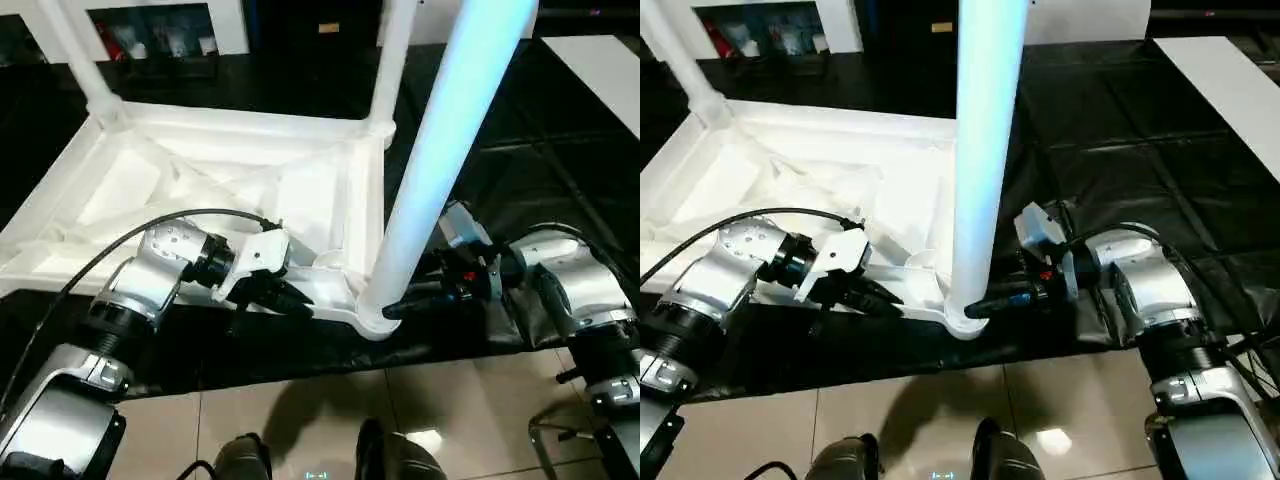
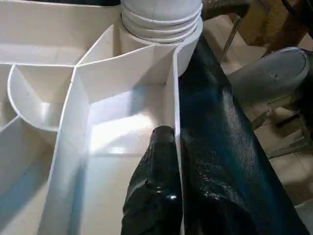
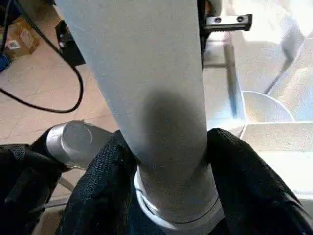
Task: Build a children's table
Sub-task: Rotate leg to tighten
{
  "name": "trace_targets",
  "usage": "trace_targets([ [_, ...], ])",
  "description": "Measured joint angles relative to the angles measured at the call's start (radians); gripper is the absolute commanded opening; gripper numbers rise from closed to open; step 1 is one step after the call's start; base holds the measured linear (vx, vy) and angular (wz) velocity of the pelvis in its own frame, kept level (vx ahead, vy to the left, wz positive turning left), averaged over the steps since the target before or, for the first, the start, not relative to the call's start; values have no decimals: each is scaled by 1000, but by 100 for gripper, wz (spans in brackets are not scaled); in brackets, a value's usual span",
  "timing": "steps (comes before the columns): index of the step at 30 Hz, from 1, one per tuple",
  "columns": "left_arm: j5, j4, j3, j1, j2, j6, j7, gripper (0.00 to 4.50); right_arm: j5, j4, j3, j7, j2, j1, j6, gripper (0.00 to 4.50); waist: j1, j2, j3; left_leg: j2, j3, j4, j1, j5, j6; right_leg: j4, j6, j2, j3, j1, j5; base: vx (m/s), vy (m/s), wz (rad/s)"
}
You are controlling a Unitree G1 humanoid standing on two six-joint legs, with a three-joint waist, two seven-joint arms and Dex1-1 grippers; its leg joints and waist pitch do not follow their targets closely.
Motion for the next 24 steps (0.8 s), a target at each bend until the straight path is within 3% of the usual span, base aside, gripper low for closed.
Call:
trace_targets([
  [8,-1,9,4,-2,-10,3,-2,0,26,-1,18,-3,-17,0,14,198,3,0,0,0,0,0,0,0,0,0,0,0,0,0,0,0,0,0],
  [12,2,-3,8,-5,-33,47,35,0,29,-57,-41,-51,-6,50,90,198,9,0,0,0,0,0,1,0,0,0,0,-1,0,1,0,0,0,0],
  [18,23,-37,34,2,-83,176,161,0,64,-209,-142,-293,19,185,187,198,-5,1,0,-1,1,-1,8,0,-1,-1,1,0,1,7,0,0,0,0],
  [20,27,-43,39,6,-93,201,192,0,64,-247,-166,-373,45,221,195,198,-18,1,0,-1,1,-2,11,-1,-3,-3,1,0,2,9,0,0,0,0],
  [24,46,-45,65,5,-119,251,271,0,5,-304,-203,-535,124,247,204,198,-39,2,-1,-2,1,-3,14,-3,-5,-4,1,0,1,12,0,0,0,0],
])
